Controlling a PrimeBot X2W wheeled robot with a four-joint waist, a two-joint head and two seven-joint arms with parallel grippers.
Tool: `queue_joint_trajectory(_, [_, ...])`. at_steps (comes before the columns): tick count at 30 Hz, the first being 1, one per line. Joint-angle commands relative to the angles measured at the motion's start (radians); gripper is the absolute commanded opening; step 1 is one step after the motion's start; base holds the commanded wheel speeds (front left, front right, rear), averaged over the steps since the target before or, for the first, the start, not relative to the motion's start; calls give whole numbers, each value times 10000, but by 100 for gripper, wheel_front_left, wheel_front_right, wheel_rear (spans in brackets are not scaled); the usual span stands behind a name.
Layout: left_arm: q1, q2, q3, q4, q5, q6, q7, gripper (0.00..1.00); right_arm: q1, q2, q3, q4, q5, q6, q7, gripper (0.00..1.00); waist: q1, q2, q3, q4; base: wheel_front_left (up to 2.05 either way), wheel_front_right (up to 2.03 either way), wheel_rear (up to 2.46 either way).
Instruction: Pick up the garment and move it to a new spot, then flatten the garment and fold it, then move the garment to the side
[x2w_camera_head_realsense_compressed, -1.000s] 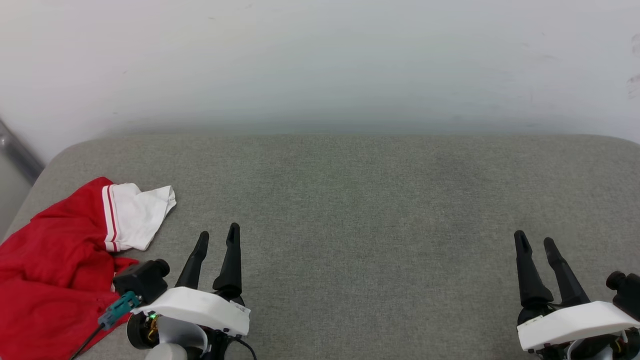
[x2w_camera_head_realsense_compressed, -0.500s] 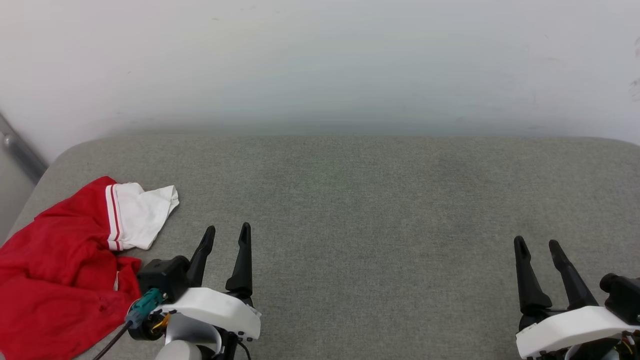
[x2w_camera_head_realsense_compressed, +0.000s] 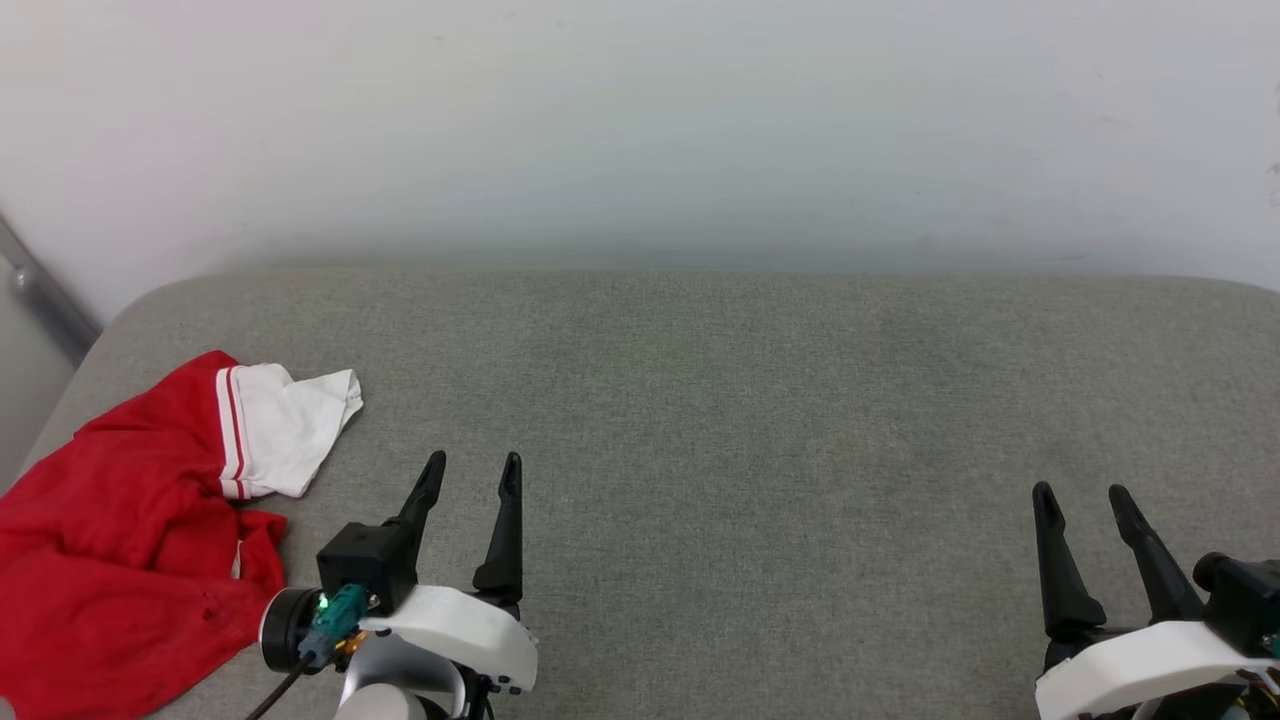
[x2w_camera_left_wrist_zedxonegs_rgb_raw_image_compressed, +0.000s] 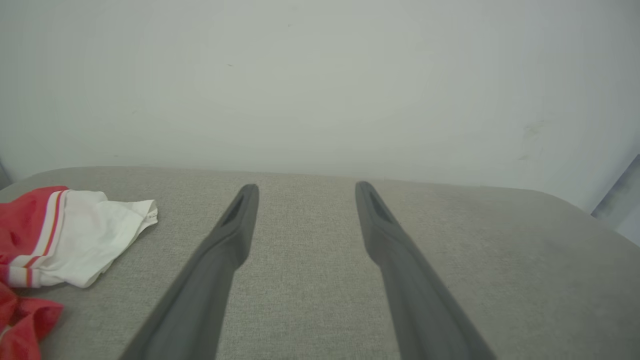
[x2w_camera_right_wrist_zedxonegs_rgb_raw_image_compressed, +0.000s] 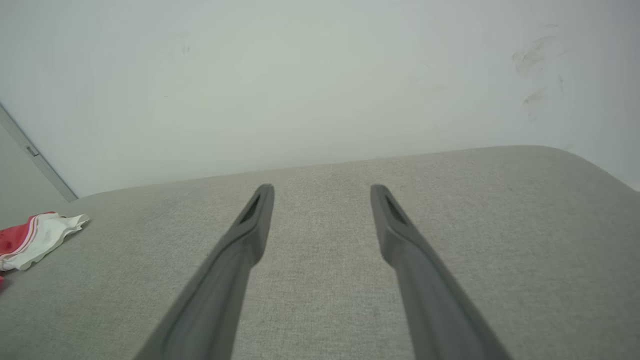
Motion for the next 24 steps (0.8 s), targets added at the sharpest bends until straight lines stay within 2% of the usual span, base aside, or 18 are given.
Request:
queue_joint_trajectory(1, [-210,40,-93,-11,268,79,-119,100,90,15,-29,-133,-282,21,-25,100,-1,-1,-6,3,0,0,0])
queue_joint_trajectory(24, [-251,-57,-355,549,1676,227,-559,100,294,19,-97,-151,-1836,22,-380,100,-1,-1,3,110,0,0,0])
